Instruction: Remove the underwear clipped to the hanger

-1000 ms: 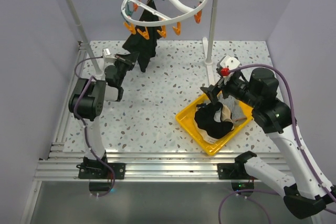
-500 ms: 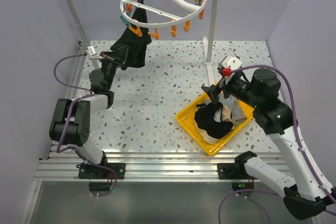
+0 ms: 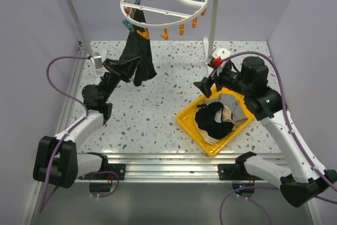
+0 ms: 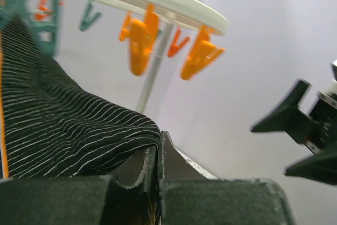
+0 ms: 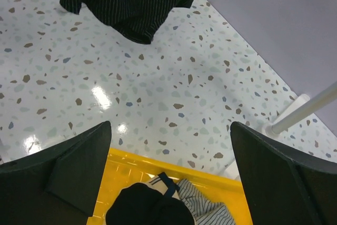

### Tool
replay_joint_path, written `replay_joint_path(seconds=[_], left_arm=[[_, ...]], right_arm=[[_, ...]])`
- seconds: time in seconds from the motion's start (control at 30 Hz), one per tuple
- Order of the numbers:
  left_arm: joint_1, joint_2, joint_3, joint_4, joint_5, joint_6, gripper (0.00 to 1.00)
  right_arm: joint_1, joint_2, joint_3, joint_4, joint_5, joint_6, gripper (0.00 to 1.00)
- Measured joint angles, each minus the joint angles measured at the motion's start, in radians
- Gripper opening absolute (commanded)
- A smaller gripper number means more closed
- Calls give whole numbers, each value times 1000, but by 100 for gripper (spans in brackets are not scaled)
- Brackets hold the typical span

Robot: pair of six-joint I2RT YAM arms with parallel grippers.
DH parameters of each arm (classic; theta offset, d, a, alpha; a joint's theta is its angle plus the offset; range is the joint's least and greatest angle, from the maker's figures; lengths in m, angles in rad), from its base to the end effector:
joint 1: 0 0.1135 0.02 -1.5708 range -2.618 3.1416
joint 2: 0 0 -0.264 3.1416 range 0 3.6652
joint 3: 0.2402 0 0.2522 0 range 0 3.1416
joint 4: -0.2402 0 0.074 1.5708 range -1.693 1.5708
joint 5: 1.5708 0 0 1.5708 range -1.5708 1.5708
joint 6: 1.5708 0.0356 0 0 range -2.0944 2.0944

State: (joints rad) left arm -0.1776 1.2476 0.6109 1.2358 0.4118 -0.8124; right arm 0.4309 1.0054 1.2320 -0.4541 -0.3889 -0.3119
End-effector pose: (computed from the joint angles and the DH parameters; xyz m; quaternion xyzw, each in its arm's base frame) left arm 0.2503 -0.0594 0.3266 0.0291 0.4907 -0.4952 0.7164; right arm 0.1833 0.0991 0.4258 -0.3908 0.6720 0.1873 0.6005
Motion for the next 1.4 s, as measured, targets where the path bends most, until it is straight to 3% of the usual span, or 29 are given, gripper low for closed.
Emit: replay_joint_path(seconds=[0.2, 0.57, 1.0, 1.4], left_arm=[[-123, -68, 4, -126, 74, 129, 0], [-235, -126, 58, -231, 115, 237, 0], [-452, 86, 213, -326, 157, 371, 0], [-507, 260, 339, -392, 100, 494, 0]], right_arm=[[0, 85, 51, 27, -42, 17, 99], [-21, 116, 75, 61, -60, 45, 99], [-48, 116, 118, 83, -74, 138, 99], [-79, 130, 142, 129, 41, 235, 99]])
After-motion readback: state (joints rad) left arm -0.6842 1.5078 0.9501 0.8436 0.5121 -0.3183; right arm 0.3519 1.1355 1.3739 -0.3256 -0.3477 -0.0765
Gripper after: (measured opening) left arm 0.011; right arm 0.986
